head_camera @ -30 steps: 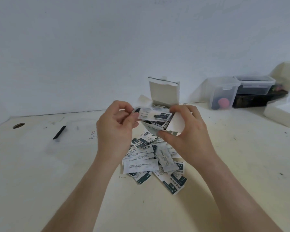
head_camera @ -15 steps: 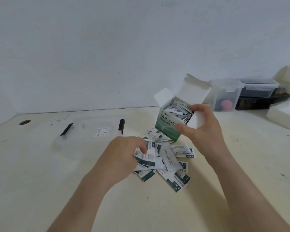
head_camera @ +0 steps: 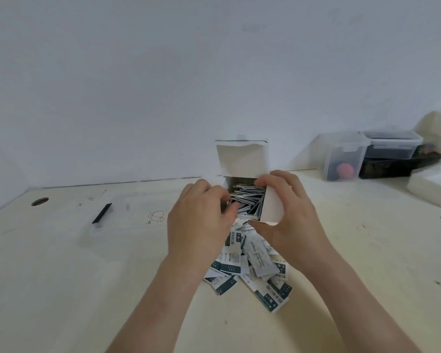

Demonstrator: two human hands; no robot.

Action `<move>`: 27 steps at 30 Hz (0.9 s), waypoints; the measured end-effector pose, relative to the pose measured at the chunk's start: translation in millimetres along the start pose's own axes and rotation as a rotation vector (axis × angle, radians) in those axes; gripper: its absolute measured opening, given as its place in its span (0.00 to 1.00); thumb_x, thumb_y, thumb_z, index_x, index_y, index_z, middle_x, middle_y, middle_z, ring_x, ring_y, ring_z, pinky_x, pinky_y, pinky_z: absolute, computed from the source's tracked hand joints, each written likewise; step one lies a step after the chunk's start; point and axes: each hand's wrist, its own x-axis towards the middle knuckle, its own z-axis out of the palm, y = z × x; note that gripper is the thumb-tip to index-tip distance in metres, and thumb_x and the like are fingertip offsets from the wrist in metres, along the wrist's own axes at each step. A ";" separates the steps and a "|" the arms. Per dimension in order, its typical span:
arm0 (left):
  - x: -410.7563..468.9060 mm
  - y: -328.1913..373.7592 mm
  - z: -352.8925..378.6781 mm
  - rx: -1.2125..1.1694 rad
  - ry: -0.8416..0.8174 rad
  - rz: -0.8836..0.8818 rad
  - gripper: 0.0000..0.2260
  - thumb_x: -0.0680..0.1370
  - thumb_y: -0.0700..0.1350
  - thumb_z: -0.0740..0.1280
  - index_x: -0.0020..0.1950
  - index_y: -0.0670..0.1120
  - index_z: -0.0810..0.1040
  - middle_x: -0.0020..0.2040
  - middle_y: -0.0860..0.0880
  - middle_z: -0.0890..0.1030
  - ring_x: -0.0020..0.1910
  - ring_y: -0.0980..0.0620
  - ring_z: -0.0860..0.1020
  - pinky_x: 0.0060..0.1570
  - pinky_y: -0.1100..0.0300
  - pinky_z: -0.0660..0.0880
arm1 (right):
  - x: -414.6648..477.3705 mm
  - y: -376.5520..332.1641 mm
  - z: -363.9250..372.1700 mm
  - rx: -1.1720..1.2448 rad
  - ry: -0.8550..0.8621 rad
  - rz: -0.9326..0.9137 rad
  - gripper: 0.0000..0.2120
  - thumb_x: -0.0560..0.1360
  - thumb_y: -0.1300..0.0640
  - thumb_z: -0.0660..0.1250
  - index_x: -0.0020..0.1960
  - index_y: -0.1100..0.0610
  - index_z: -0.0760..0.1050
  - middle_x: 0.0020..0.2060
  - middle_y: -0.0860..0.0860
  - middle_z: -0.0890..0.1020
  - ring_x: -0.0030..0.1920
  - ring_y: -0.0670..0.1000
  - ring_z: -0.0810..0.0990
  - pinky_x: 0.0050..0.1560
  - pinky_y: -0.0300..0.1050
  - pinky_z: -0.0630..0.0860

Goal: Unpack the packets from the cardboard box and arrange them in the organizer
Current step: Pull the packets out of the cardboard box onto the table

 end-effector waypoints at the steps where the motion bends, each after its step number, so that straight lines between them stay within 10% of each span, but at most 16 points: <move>1: 0.1 1.1 0.1 0.003 -0.020 -0.016 0.08 0.75 0.56 0.68 0.46 0.54 0.80 0.39 0.57 0.69 0.44 0.57 0.68 0.39 0.62 0.63 | -0.3 0.1 -0.4 -0.003 -0.004 -0.003 0.32 0.61 0.63 0.80 0.62 0.52 0.73 0.59 0.45 0.69 0.58 0.29 0.67 0.58 0.21 0.62; 7: -1.2 0.8 -3.3 0.063 -0.070 0.068 0.07 0.78 0.48 0.65 0.54 0.54 0.79 0.46 0.55 0.82 0.45 0.51 0.78 0.40 0.55 0.74 | -1.9 2.0 -0.4 -0.016 -0.027 -0.005 0.31 0.62 0.66 0.79 0.62 0.52 0.74 0.59 0.44 0.68 0.57 0.27 0.66 0.57 0.19 0.61; 11: -1.1 6.5 -1.9 0.210 -0.053 0.117 0.04 0.77 0.45 0.66 0.50 0.53 0.77 0.36 0.52 0.81 0.32 0.50 0.71 0.27 0.59 0.62 | -1.8 1.3 0.3 0.024 -0.056 0.004 0.32 0.62 0.68 0.78 0.63 0.52 0.74 0.60 0.46 0.68 0.59 0.27 0.65 0.59 0.20 0.59; 15: 0.9 -0.4 4.1 -0.076 -0.063 0.018 0.05 0.77 0.50 0.67 0.50 0.54 0.82 0.37 0.52 0.84 0.38 0.50 0.80 0.38 0.56 0.75 | -2.0 1.4 -1.3 0.087 -0.106 0.061 0.32 0.64 0.64 0.78 0.64 0.49 0.72 0.61 0.47 0.68 0.62 0.33 0.67 0.59 0.22 0.61; 22: -2.0 -12.9 11.2 -0.419 0.013 -0.025 0.06 0.78 0.40 0.66 0.48 0.51 0.79 0.38 0.59 0.77 0.41 0.58 0.76 0.42 0.63 0.73 | -2.0 -7.6 -1.5 0.297 -0.096 0.265 0.20 0.72 0.43 0.70 0.62 0.48 0.75 0.55 0.43 0.74 0.55 0.42 0.76 0.54 0.40 0.77; 27: -9.1 -19.8 13.2 -0.255 0.036 0.192 0.04 0.80 0.43 0.62 0.51 0.48 0.77 0.37 0.54 0.75 0.37 0.52 0.73 0.36 0.56 0.71 | -1.1 2.4 5.2 0.120 -0.007 0.271 0.12 0.74 0.51 0.72 0.57 0.50 0.79 0.51 0.45 0.79 0.52 0.44 0.77 0.51 0.47 0.76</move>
